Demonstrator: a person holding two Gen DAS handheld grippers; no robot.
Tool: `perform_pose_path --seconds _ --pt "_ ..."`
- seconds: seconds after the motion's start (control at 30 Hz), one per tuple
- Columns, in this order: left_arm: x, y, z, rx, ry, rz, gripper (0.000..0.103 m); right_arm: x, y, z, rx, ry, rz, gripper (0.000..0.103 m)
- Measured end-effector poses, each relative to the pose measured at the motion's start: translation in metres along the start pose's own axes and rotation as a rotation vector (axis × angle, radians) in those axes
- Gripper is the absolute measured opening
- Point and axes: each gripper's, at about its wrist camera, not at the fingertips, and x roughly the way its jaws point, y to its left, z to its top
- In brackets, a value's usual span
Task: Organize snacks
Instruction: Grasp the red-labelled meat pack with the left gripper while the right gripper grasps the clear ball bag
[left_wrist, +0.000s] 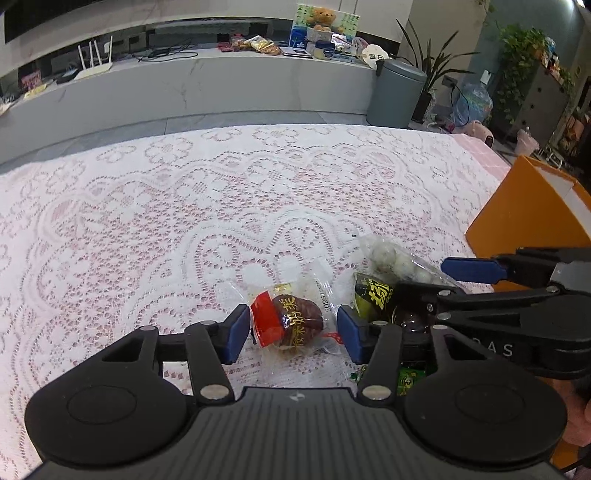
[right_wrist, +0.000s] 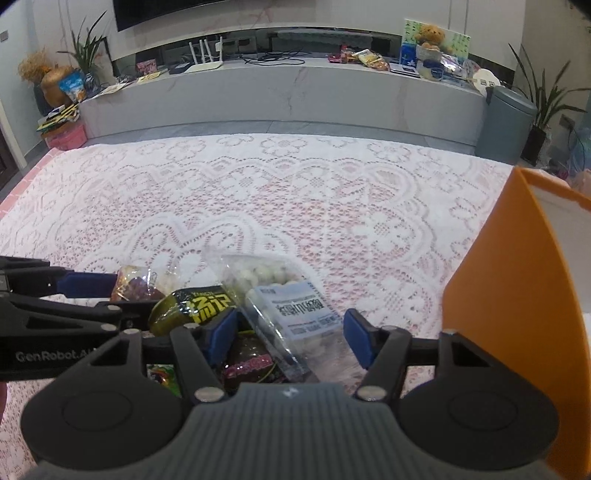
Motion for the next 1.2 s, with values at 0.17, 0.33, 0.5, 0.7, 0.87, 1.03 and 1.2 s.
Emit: perform_pose_path --seconds 0.17,0.33,0.5,0.7,0.87,1.03,1.2 --pt "-0.001 -0.002 0.001 -0.015 0.019 -0.002 0.052 -0.005 0.010 0.005 -0.068 0.001 -0.018 0.033" --pt "-0.008 -0.002 0.000 -0.020 0.009 0.007 0.050 -0.014 0.011 0.012 -0.084 -0.020 -0.028 0.019" --pt "-0.022 -0.003 0.000 -0.032 -0.017 -0.004 0.050 -0.027 0.016 0.016 -0.129 -0.031 -0.040 0.013" --pt "-0.052 -0.010 0.003 -0.061 -0.033 -0.007 0.050 -0.050 0.022 0.019 -0.174 -0.049 -0.038 0.013" --pt "-0.083 -0.026 0.004 -0.040 -0.028 0.015 0.050 -0.079 0.028 0.018 -0.207 -0.053 -0.017 0.013" --pt "-0.118 -0.047 -0.007 -0.017 -0.039 0.013 0.050 -0.115 0.031 0.005 -0.221 -0.041 0.031 0.013" --pt "-0.144 -0.063 -0.022 0.005 -0.039 0.004 0.050 -0.155 0.027 -0.013 -0.199 -0.038 0.097 0.013"
